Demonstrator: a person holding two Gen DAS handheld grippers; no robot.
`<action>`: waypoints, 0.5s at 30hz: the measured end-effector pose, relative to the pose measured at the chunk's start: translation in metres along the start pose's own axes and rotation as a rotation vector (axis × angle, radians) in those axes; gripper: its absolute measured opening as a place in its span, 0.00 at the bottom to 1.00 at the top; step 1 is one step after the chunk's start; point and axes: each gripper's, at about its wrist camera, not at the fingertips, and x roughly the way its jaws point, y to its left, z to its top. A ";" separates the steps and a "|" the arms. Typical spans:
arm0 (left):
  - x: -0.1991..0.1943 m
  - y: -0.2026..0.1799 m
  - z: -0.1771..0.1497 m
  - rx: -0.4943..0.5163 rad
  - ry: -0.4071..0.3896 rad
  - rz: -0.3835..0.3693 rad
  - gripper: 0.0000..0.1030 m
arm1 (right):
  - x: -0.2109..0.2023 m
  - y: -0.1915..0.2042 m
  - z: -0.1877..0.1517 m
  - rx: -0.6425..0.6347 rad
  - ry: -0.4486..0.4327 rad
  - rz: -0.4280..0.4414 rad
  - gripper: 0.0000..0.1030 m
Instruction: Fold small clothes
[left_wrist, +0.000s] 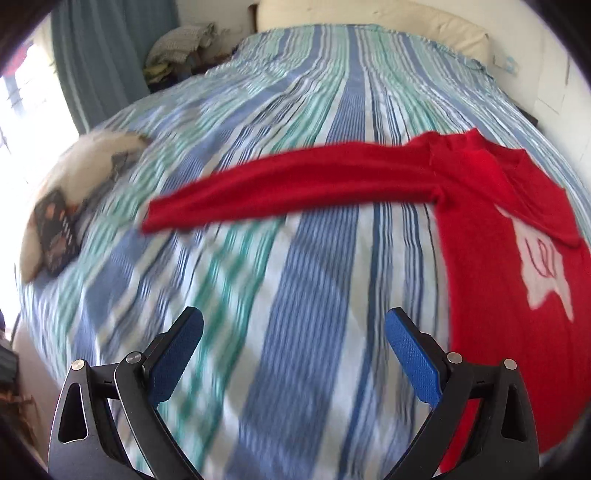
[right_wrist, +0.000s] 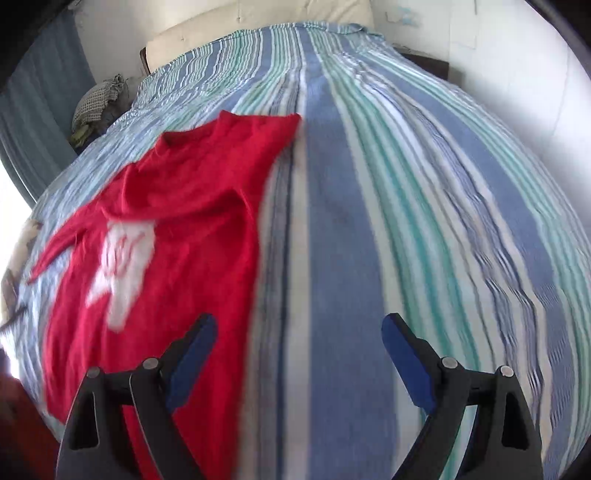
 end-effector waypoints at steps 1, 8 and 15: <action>0.012 -0.004 0.009 0.031 -0.017 -0.006 0.96 | -0.008 -0.007 -0.016 0.001 -0.011 -0.023 0.87; 0.100 -0.001 0.018 0.051 0.007 -0.105 1.00 | -0.033 -0.017 -0.077 0.105 -0.013 -0.107 0.88; 0.095 0.007 0.013 0.022 -0.009 -0.146 1.00 | -0.020 -0.015 -0.078 0.130 0.024 -0.129 0.88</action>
